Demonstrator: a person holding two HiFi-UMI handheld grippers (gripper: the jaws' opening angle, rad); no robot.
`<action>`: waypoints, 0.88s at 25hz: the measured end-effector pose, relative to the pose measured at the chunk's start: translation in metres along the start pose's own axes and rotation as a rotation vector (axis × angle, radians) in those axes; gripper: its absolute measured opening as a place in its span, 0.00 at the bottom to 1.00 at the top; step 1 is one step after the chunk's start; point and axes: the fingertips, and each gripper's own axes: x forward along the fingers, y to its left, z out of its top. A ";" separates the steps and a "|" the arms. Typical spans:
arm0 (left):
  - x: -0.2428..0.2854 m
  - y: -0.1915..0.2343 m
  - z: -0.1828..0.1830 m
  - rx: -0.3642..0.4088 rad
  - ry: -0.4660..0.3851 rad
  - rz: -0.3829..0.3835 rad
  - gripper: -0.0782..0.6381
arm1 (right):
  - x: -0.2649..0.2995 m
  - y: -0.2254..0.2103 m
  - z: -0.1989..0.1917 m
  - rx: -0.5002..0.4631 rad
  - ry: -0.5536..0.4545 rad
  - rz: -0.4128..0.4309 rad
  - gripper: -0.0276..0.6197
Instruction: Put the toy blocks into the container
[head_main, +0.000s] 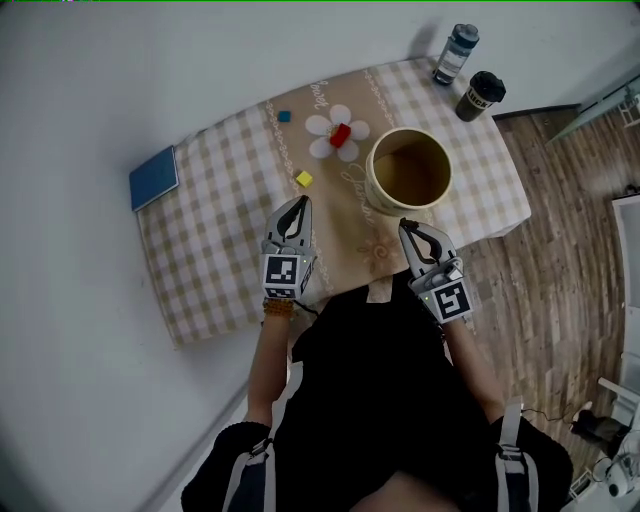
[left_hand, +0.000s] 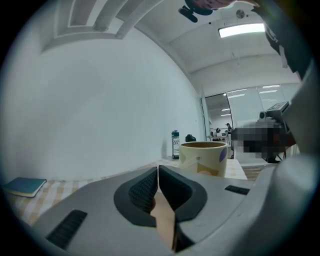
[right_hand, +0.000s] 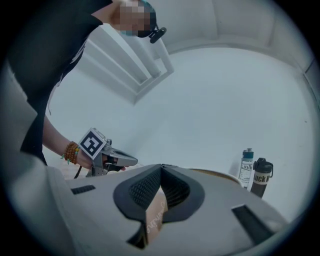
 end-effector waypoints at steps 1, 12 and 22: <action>0.004 0.004 -0.004 0.006 0.006 0.008 0.12 | 0.001 0.000 -0.005 -0.001 0.007 0.006 0.04; 0.045 0.032 -0.069 0.017 0.176 0.005 0.22 | 0.015 0.006 -0.021 -0.003 0.003 0.042 0.04; 0.074 0.053 -0.126 -0.072 0.333 0.002 0.39 | 0.012 0.009 -0.026 0.001 0.017 0.006 0.04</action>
